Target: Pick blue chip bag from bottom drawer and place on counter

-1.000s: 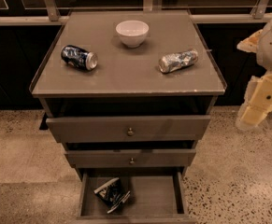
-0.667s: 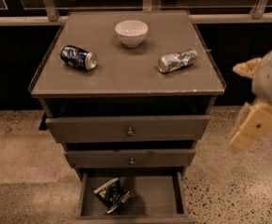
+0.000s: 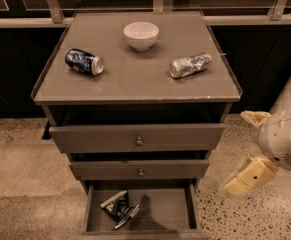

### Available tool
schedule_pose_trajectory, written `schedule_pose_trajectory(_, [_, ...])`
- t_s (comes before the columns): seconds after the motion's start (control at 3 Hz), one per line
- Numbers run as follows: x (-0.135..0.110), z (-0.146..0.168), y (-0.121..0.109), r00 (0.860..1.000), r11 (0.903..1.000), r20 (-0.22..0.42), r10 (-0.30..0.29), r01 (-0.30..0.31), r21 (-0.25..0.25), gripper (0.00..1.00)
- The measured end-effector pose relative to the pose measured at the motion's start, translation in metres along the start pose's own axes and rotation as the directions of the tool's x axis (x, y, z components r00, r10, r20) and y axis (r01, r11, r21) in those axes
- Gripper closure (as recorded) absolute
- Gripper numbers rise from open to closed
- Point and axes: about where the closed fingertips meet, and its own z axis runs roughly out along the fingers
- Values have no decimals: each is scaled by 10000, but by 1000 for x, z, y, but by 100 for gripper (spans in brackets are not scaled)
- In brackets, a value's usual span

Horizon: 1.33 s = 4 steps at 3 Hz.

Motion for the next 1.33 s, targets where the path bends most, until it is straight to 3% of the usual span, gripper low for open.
schedule_pose_trajectory(0.33, [-1, 1, 0, 10000, 10000, -3, -29, 29, -16, 0])
schedule_pose_trajectory(0.67, [24, 26, 11, 9969, 9969, 121, 784, -785, 100, 0])
schedule_pose_trajectory(1.0, [75, 84, 33, 9688, 9717, 752, 2362, -2354, -195, 0])
schedule_pose_trajectory(1.33, [102, 130, 42, 9501, 9535, 949, 2971, -2899, -824, 0])
